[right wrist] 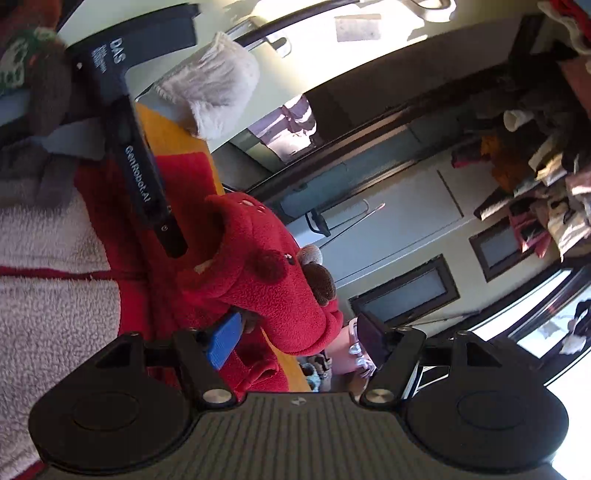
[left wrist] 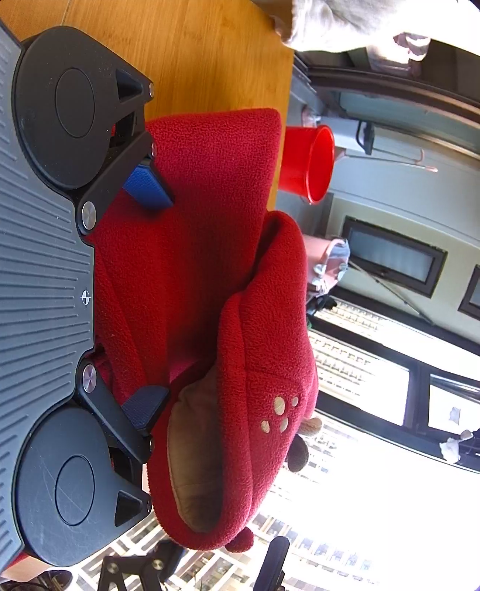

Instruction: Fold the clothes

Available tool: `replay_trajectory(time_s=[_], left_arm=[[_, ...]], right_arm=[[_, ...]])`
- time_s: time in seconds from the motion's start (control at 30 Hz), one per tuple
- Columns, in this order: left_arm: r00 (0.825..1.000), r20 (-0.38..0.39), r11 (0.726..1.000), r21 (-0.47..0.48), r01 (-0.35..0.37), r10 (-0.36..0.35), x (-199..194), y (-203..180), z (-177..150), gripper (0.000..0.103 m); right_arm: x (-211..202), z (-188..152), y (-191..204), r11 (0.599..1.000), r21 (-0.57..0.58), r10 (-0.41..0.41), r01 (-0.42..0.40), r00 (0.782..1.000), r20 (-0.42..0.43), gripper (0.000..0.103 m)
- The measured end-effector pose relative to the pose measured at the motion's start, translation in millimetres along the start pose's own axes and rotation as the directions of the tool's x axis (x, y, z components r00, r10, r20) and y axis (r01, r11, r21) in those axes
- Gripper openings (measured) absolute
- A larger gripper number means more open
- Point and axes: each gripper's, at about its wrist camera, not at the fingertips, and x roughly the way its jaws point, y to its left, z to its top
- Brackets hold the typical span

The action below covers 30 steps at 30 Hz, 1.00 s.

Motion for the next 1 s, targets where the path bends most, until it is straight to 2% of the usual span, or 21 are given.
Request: replay_trajectory(time_s=[0.1,0.17,0.2,0.23,0.3,0.33,0.37,0.4,0.43,0.5,0.53,0.57,0.67,0.7,0.73,0.8,0.9,0.93,1.0], left_arm=[[1.0,0.009,0.999,-0.027,0.021,-0.02,-2.9,4.5,-0.2,0.103],[0.999,0.004,0.998,-0.055,0.034,-0.034,-8.0,7.7,1.4,0.103],[0.999,-0.004,0.997,-0.075,0.037,-0.038,-12.5,9.8,3.2,0.103],[0.999,-0.009,0.995,-0.091,0.041,-0.042,-17.9,11.9,4.8,0.103],[0.999,-0.005,0.994,-0.104,0.047,-0.047,-30.7,16.6,5.1,0.103],[0.999,-0.009,0.994,-0.102,0.044,-0.046,-35.0,19.2,3.5,0.103],[0.999,-0.013,0.995,-0.094,0.04,-0.042,-37.4,20.0,1.5,0.103],[0.999,-0.015,0.997,-0.074,0.034,-0.035,-37.1,18.0,-0.9,0.103],[0.999,-0.017,0.998,-0.055,0.027,-0.028,-36.7,15.9,-3.3,0.103],[1.0,-0.022,1.0,-0.016,0.014,-0.014,-36.1,11.9,-8.1,0.103],[1.0,-0.023,1.0,0.003,0.007,-0.007,-35.7,9.9,-10.5,0.103],[1.0,-0.028,1.0,0.022,0.004,-0.003,-35.8,8.3,-11.8,0.103],[0.998,-0.058,0.998,0.061,0.012,-0.008,-43.5,8.9,-10.5,0.103],[0.998,-0.067,0.997,0.073,0.002,0.003,-50.1,12.0,-10.5,0.103],[0.997,-0.076,0.996,0.085,-0.008,0.014,-56.8,15.1,-10.5,0.103],[0.995,-0.081,0.993,0.102,-0.053,0.062,-69.7,22.5,-8.1,0.103],[0.994,-0.037,0.993,0.046,-0.106,0.108,-89.6,34.2,8.3,0.103],[0.997,0.002,0.997,0.001,-0.074,0.074,-96.3,35.3,17.4,0.103],[0.997,0.074,0.996,-0.083,0.037,-0.031,-100.4,31.8,35.2,0.103]], right_arm=[[14.1,7.1,34.2,0.976,-0.213,-0.035,0.053,0.995,0.09,0.069],[21.9,19.1,42.6,0.972,-0.231,-0.009,0.04,0.991,0.133,0.069],[26.6,27.7,36.9,0.985,-0.174,0.031,-0.009,0.992,0.122,0.061],[31.2,36.3,31.3,0.991,-0.116,0.072,-0.059,0.991,0.112,0.041],[40.6,51.1,10.6,0.991,0.049,0.122,-0.127,0.987,0.106,0.035],[45.0,55.8,-8.3,0.973,0.18,0.127,-0.146,0.985,0.113,0.03],[49.3,60.6,-27.1,0.937,0.308,0.132,-0.164,0.984,0.12,0.029],[53.7,64.1,-46.9,0.879,0.44,0.141,-0.184,0.981,0.13,0.027],[58.6,62.0,-68.9,0.771,0.596,0.167,-0.225,0.974,0.151,0.026],[72.1,49.4,-98.4,0.48,0.824,0.228,-0.301,0.95,0.214,0.025],[80.0,42.9,-99.3,0.357,0.874,0.263,-0.329,0.934,0.243,0.025],[87.4,37.8,-92.1,0.28,0.894,0.302,-0.351,0.916,0.265,0.025],[106.7,26.2,-45.7,0.178,0.907,0.441,-0.382,0.855,0.274,0.025],[108.7,19.6,-31.6,0.147,0.908,0.465,-0.392,0.838,0.287,0.026],[108.8,12.8,-19.2,0.121,0.908,0.478,-0.402,0.825,0.301,0.026],[95.0,-2.0,-8.6,0.11,0.901,0.431,-0.42,0.837,0.338,0.026],[91.6,-8.8,-9.1,0.09,0.903,0.422,-0.42,0.837,0.347,0.026],[89.2,-7.5,-7.4,0.109,0.901,0.417,-0.42,0.842,0.342,0.026],[84.0,-2.5,-5.1,0.16,0.896,0.405,-0.414,0.855,0.323,0.026]])
